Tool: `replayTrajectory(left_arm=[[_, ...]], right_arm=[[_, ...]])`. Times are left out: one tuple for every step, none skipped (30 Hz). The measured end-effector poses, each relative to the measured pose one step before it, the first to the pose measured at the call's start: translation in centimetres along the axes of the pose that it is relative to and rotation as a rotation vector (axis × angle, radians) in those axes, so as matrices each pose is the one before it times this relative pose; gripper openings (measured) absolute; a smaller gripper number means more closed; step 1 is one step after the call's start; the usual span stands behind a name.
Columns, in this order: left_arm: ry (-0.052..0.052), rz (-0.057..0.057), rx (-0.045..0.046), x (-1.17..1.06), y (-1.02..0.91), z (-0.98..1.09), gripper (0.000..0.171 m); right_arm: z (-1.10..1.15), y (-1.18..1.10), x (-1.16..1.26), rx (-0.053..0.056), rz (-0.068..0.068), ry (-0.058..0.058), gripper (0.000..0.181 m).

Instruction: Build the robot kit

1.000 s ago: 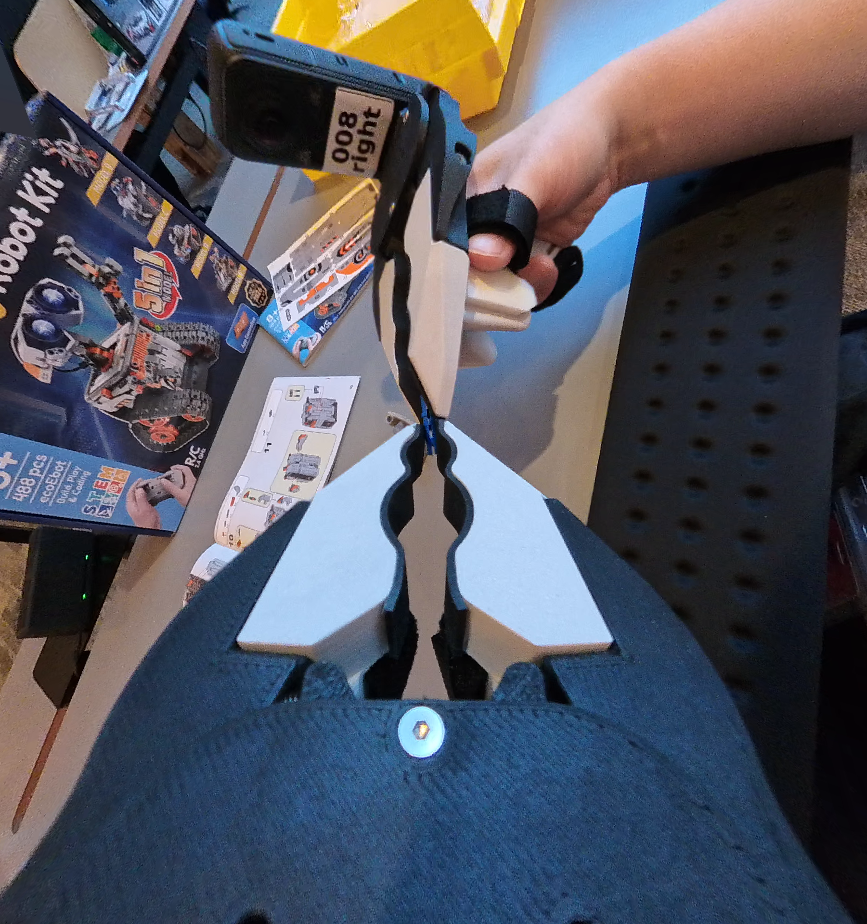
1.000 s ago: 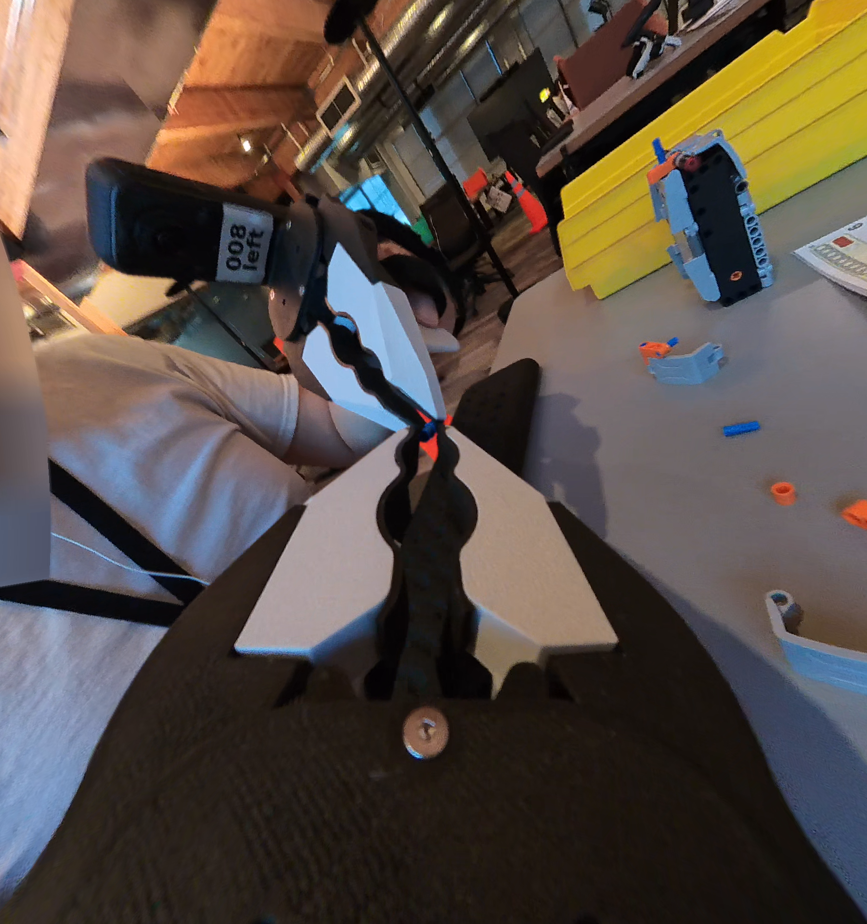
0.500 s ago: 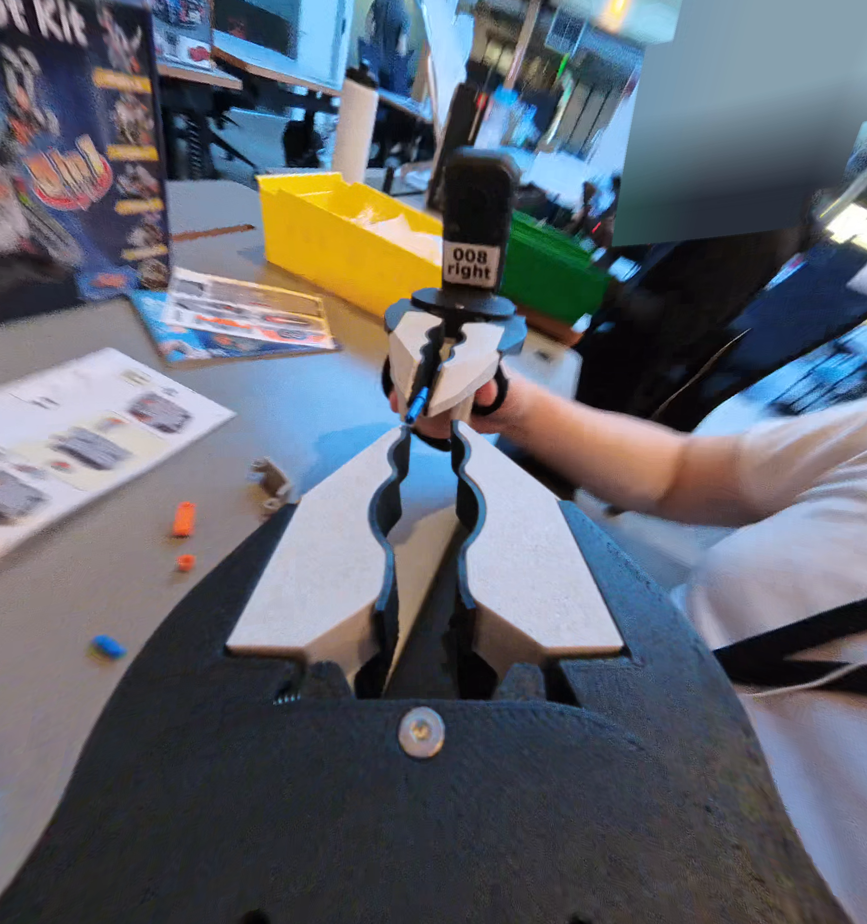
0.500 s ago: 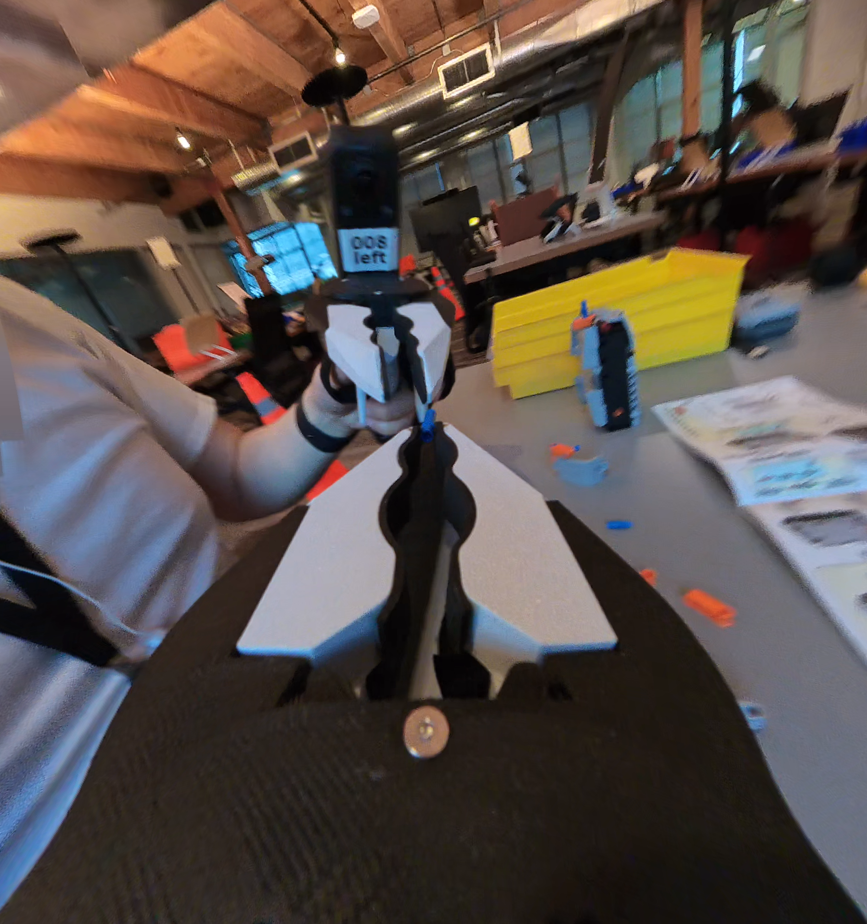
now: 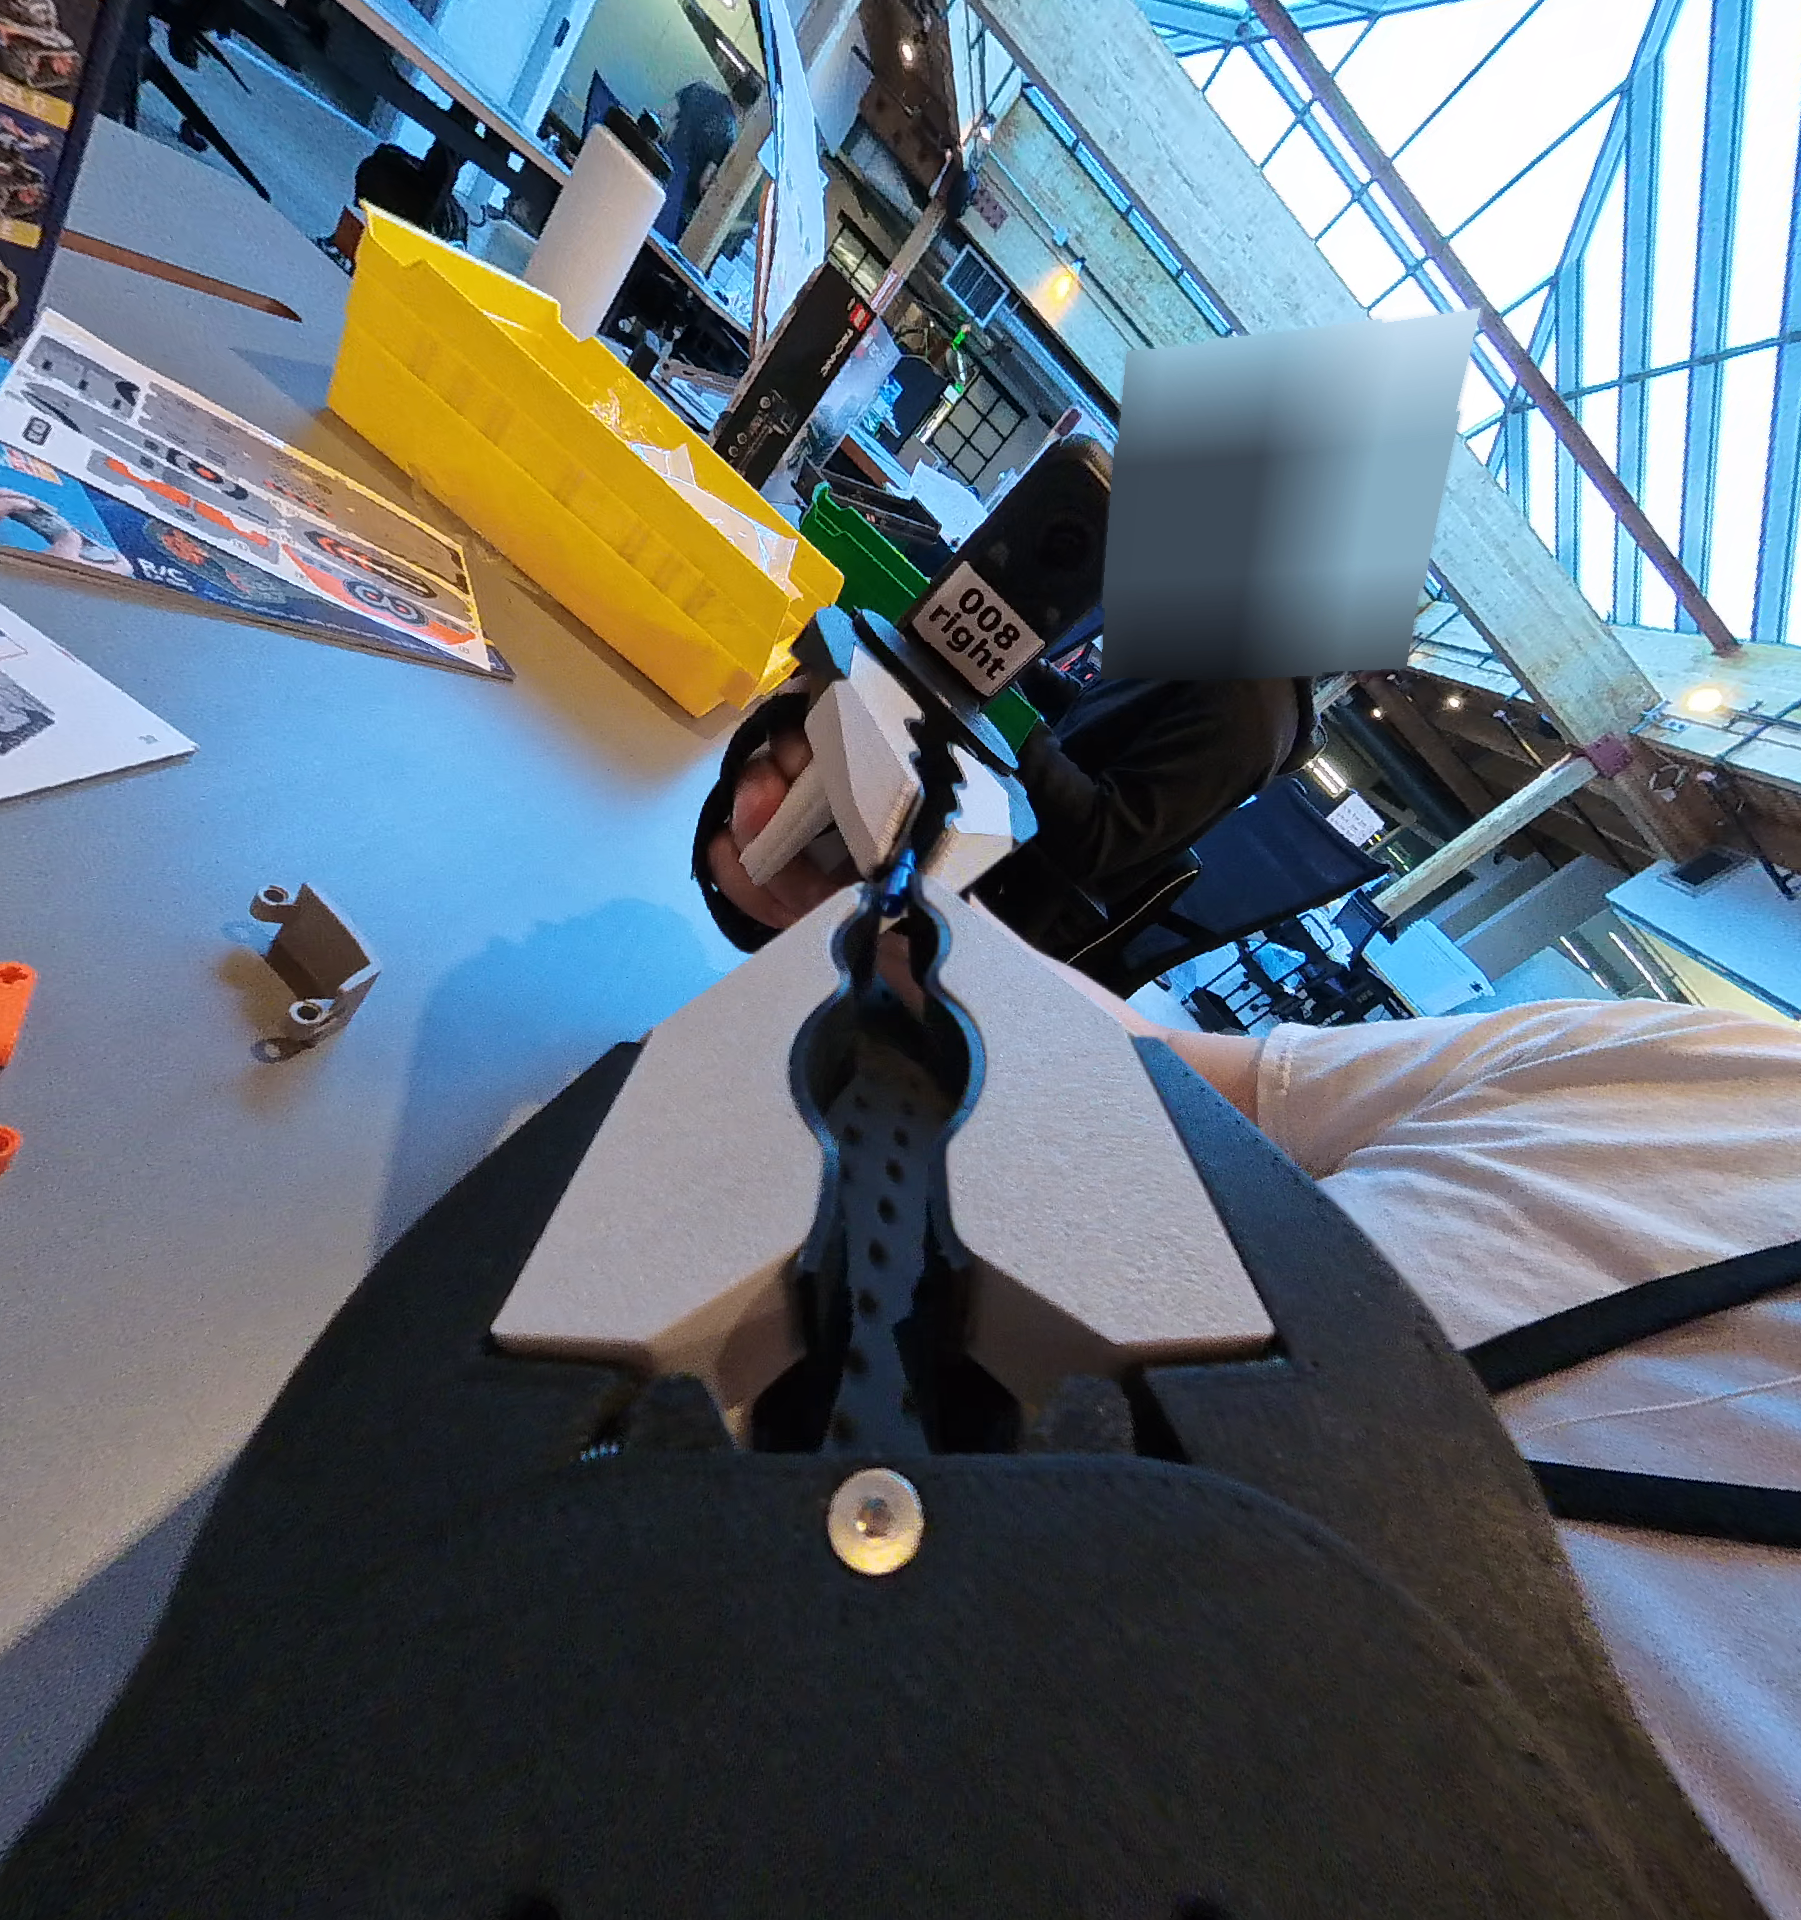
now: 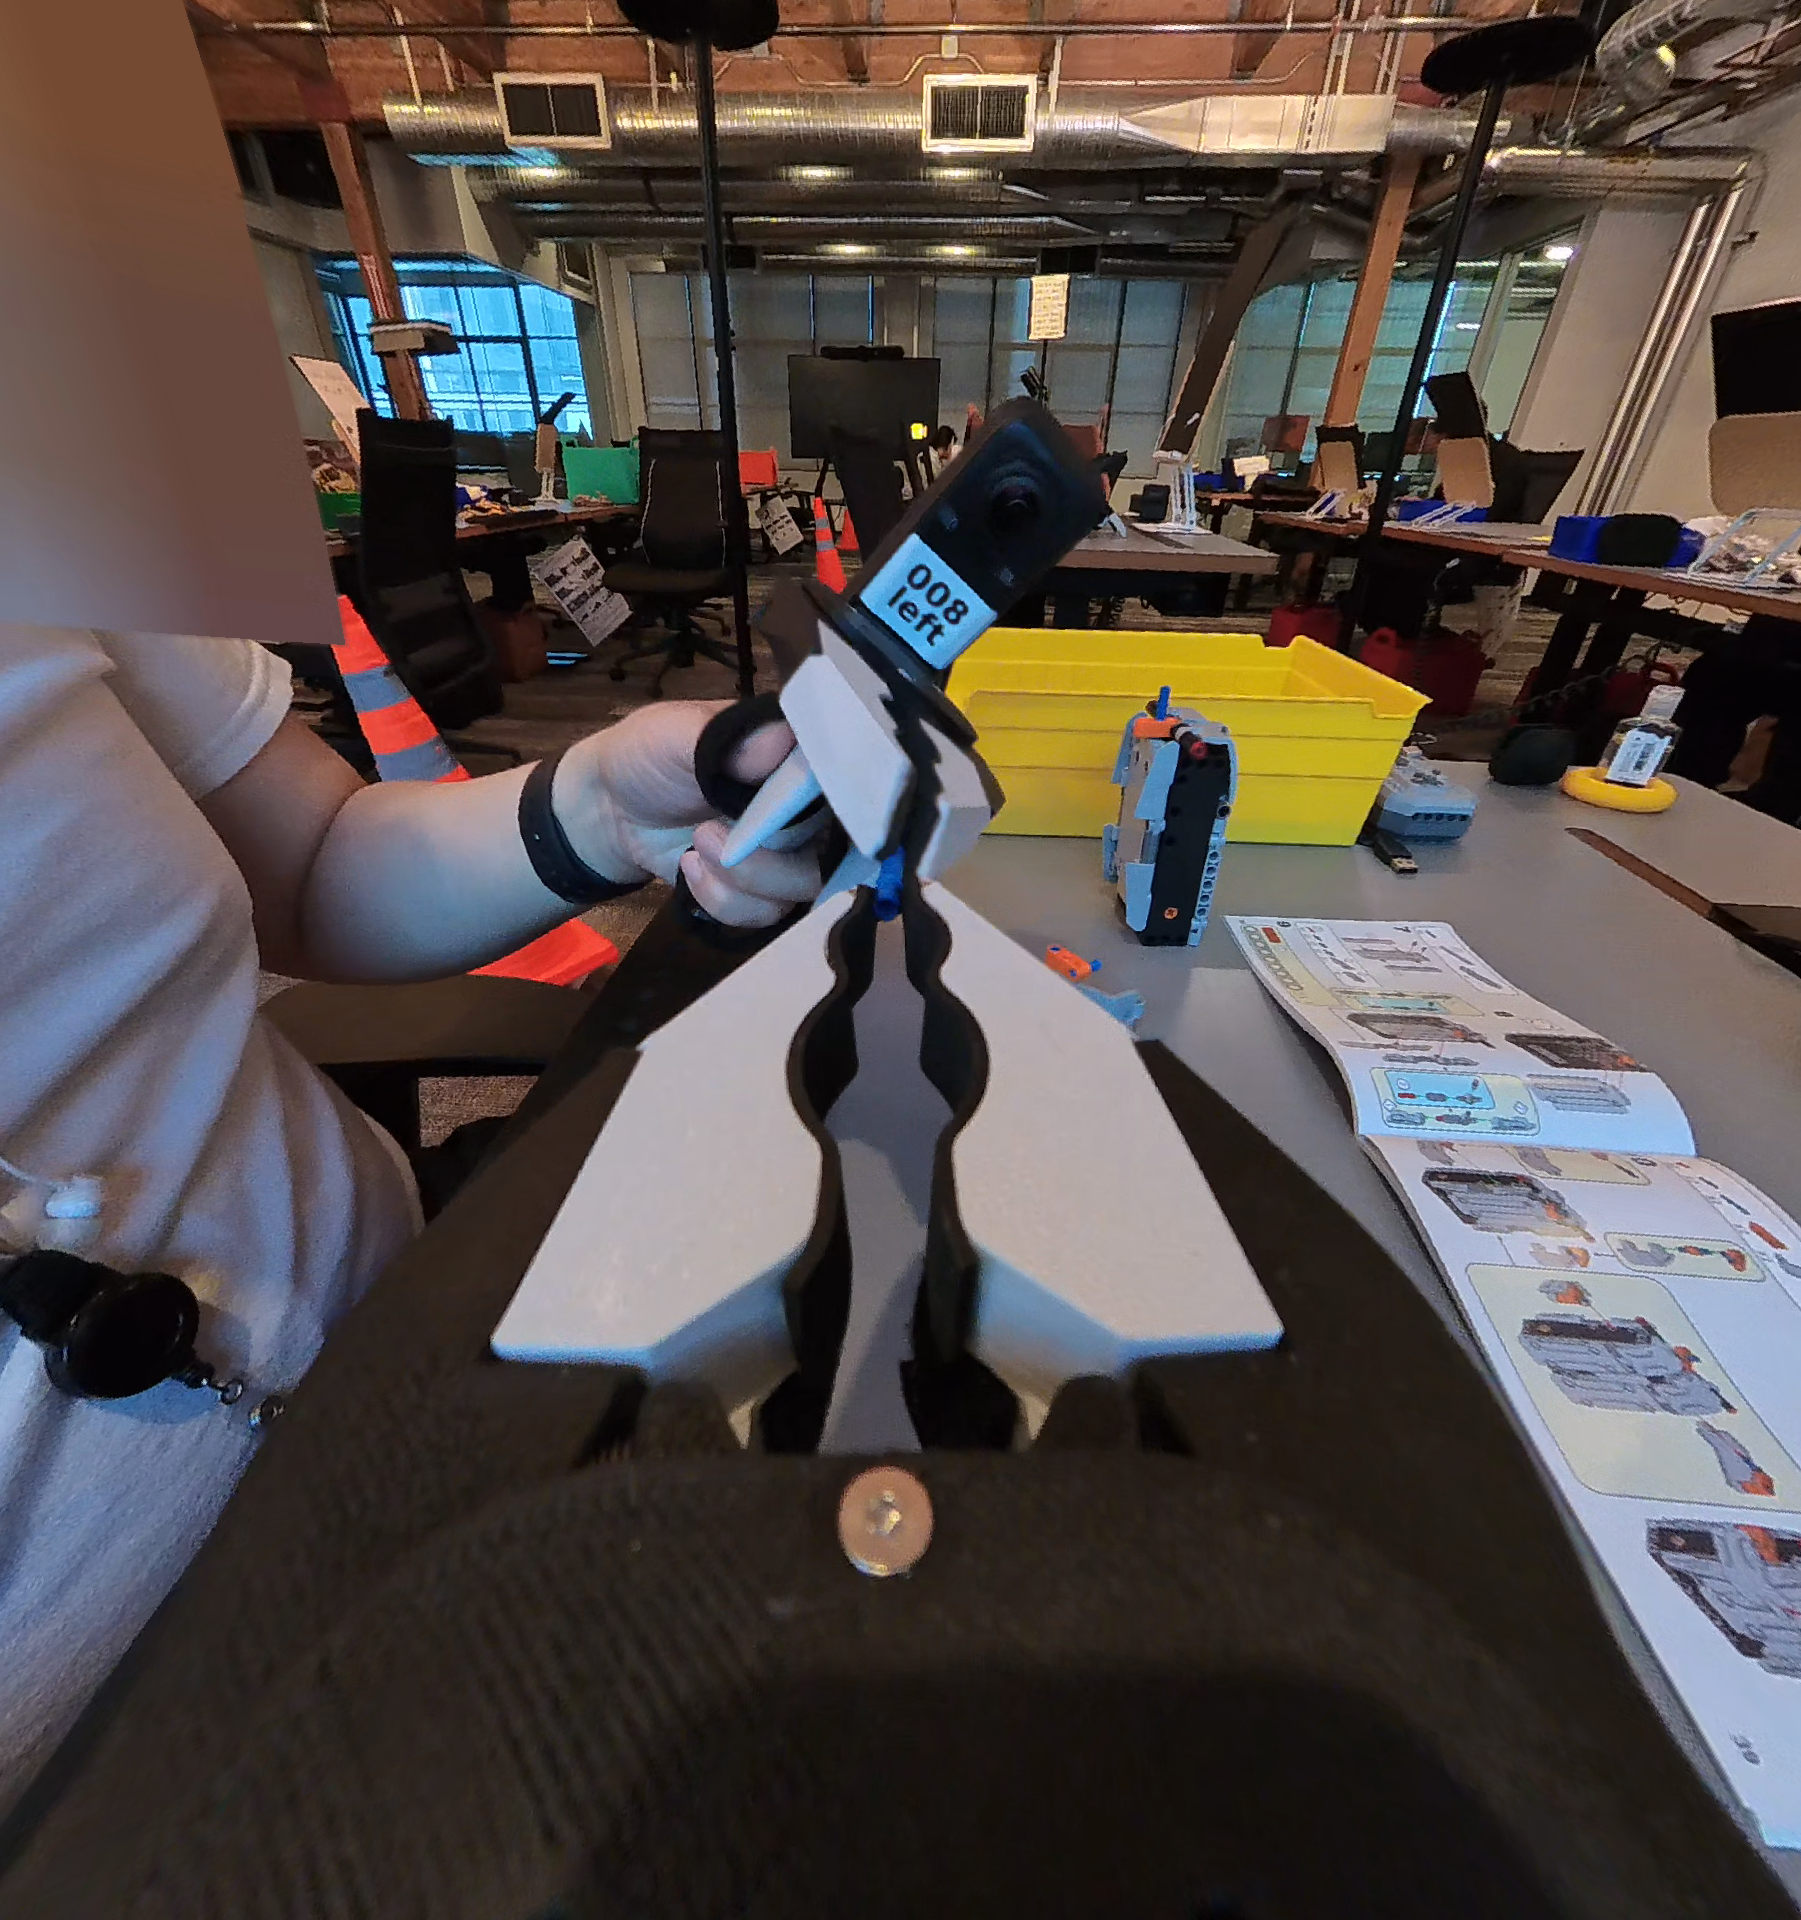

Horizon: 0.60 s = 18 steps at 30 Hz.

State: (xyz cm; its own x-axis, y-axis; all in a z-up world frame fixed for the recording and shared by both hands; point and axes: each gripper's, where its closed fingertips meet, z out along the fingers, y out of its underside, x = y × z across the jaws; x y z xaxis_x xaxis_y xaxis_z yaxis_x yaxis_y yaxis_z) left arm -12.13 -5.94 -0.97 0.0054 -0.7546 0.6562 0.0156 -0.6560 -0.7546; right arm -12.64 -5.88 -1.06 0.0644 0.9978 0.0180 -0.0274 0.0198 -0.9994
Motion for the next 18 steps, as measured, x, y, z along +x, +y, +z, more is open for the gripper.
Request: replayTrajectory(left_arm=[[-0.0007, 0.0023, 0.00502, -0.083, -0.067, -0.005, 0.002], [-0.0029, -0.0005, -0.00190, -0.100, 0.024, -0.003, 0.003], [-0.0028, 0.0026, -0.00548, -0.065, 0.056, -0.018, 0.003], [-0.0070, 0.0042, -0.00304, -0.094, 0.018, -0.022, 0.002], [-0.0031, 0.0036, -0.00380, 0.001, 0.033, -0.018, 0.002], [-0.0023, 0.0006, -0.00530, -0.003, 0.050, -0.008, 0.002], [-0.0046, 0.0026, -0.00231, -0.026, 0.028, -0.018, 0.002], [-0.0091, 0.0043, 0.00111, -0.103, -0.021, -0.035, 0.002], [-0.0091, 0.0047, 0.00034, -0.098, -0.004, -0.031, 0.002], [-0.0021, 0.0021, -0.00147, -0.001, 0.031, -0.022, 0.002], [0.0066, -0.0014, -0.00047, 0.134, 0.032, 0.005, 0.002], [0.0061, -0.0045, 0.00204, 0.099, 0.008, 0.015, 0.002], [0.0050, -0.0052, 0.00287, 0.061, 0.013, 0.021, 0.002], [0.0063, -0.0048, -0.00082, 0.078, 0.065, 0.045, 0.002], [0.0015, -0.0046, -0.00009, 0.002, 0.062, 0.040, 0.002], [-0.0002, -0.0035, 0.00653, -0.017, -0.032, -0.004, 0.002], [0.0040, -0.0033, 0.00562, 0.039, -0.034, -0.020, 0.003], [0.0026, -0.0046, 0.00514, 0.015, -0.027, -0.024, 0.002]], right_arm=[[0.003, 0.071, 0.069, 0.0000, 0.0066, 0.0027, 0.004], [0.012, 0.070, 0.108, 0.0008, 0.0077, 0.0031, 0.004], [0.007, 0.079, 0.021, 0.0001, 0.0110, -0.0015, 0.004], [0.018, 0.079, 0.032, 0.0008, 0.0064, -0.0002, 0.004], [0.029, 0.067, 0.008, 0.0003, -0.0020, 0.0011, 0.004], [-0.001, 0.011, -0.047, 0.0014, -0.0115, 0.0008, 0.003], [0.010, 0.016, -0.007, -0.0034, -0.0187, 0.0067, 0.003], [0.005, -0.002, 0.084, -0.0027, -0.0245, 0.0160, 0.003], [0.015, 0.016, 0.128, -0.0054, -0.0261, 0.0214, 0.004], [0.036, 0.101, -0.016, -0.0123, -0.0200, 0.0110, 0.004], [0.060, 0.141, 0.015, -0.0159, -0.0064, 0.0076, 0.008], [0.078, 0.170, -0.070, -0.0168, 0.0044, -0.0012, 0.010], [0.071, 0.047, -0.238, -0.0054, -0.0010, -0.0123, 0.010], [0.066, -0.051, -0.137, 0.0042, -0.0061, -0.0045, 0.012], [0.038, -0.116, 0.106, 0.0075, -0.0066, 0.0120, 0.018], [-0.022, -0.186, -0.248, 0.0120, -0.0131, -0.0108, 0.016], [-0.054, -0.082, -0.166, 0.0033, -0.0102, -0.0070, 0.011], [-0.074, 0.017, 0.132, -0.0029, -0.0100, 0.0118, 0.008]])
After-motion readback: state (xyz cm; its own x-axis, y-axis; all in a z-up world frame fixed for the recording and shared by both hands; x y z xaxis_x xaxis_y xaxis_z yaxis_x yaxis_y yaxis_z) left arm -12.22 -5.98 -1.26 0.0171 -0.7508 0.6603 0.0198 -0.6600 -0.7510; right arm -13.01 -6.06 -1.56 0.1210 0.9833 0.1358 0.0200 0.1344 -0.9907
